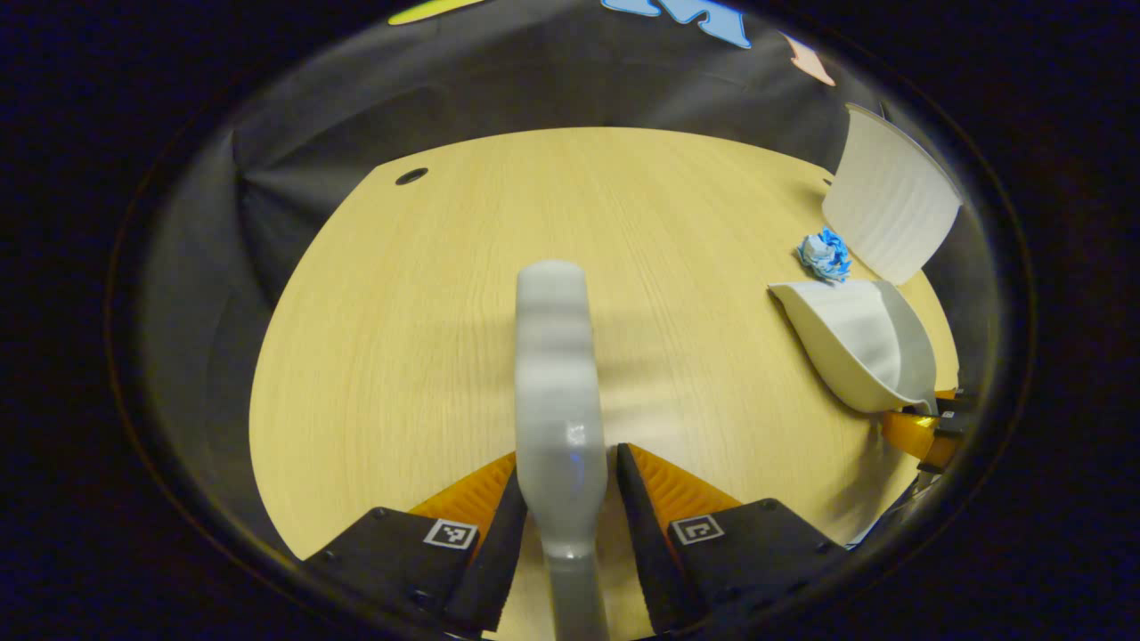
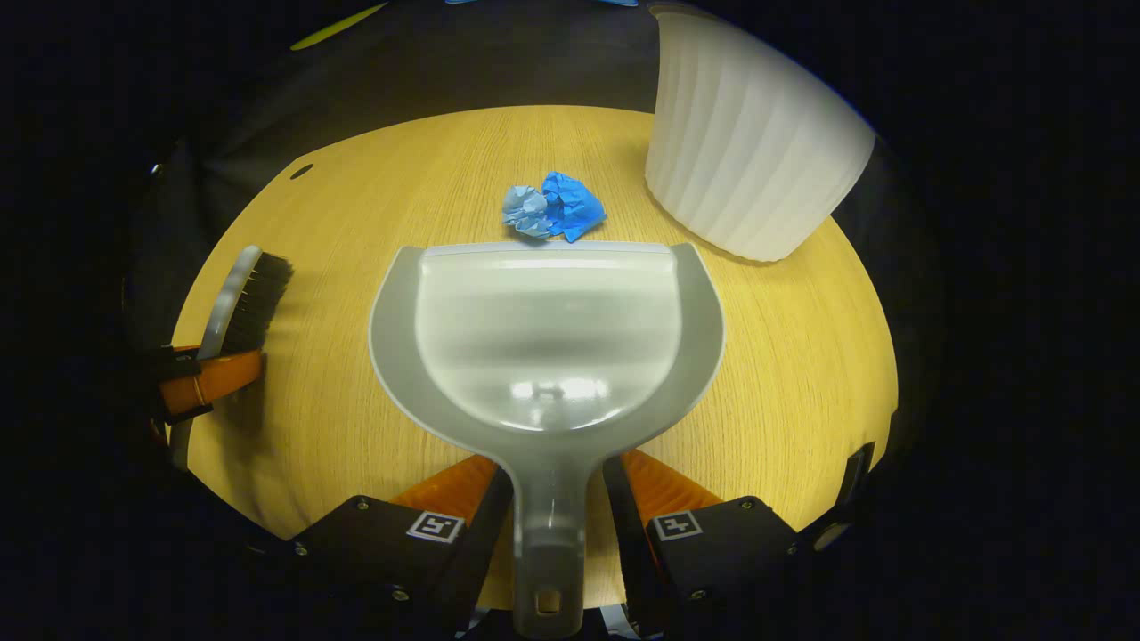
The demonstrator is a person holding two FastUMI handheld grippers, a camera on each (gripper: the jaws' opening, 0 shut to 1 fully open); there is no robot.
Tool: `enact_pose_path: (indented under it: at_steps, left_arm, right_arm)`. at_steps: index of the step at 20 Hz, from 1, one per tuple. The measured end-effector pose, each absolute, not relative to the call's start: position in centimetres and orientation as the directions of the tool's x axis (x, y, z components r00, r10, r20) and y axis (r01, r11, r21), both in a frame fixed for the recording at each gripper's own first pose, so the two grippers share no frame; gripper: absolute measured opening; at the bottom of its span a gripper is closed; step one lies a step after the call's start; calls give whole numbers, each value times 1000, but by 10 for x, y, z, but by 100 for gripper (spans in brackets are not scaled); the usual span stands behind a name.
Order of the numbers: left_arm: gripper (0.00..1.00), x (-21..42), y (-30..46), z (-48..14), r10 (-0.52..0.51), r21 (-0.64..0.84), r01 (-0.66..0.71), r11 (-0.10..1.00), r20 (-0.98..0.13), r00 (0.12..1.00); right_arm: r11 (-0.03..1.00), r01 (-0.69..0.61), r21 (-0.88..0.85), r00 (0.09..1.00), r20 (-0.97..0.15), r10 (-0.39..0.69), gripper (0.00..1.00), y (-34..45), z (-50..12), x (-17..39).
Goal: Pick up the small broom and dustpan from the desktop, sweep the trash into the dustpan with the broom, and then empty the trash into the garbage bin.
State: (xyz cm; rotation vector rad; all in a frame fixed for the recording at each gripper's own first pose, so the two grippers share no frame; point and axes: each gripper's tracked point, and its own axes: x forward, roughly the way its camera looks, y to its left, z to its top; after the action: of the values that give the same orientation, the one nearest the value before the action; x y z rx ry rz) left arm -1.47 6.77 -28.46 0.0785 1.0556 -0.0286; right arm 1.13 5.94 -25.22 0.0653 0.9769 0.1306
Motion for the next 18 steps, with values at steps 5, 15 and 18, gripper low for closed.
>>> enact_pose_path:
  at_steps: [5, 15, 18]
  left_arm:
    - [50, -5, 67, -284, 14, 70, 94, 993, -866, 500]
    - [43, 45, 26, -284, -30, 81, 199, 977, -863, 504]
    - [46, 74, 4, -287, -51, 90, 246, 965, -857, 512]
  right_arm:
    - [990, -97, 101, 569, -811, 138, 36, 57, -249, 11]
    - [979, -170, 115, 557, -808, 191, 33, 38, -250, 11]
    - [974, -199, 113, 546, -812, 206, 33, 25, -249, 10]
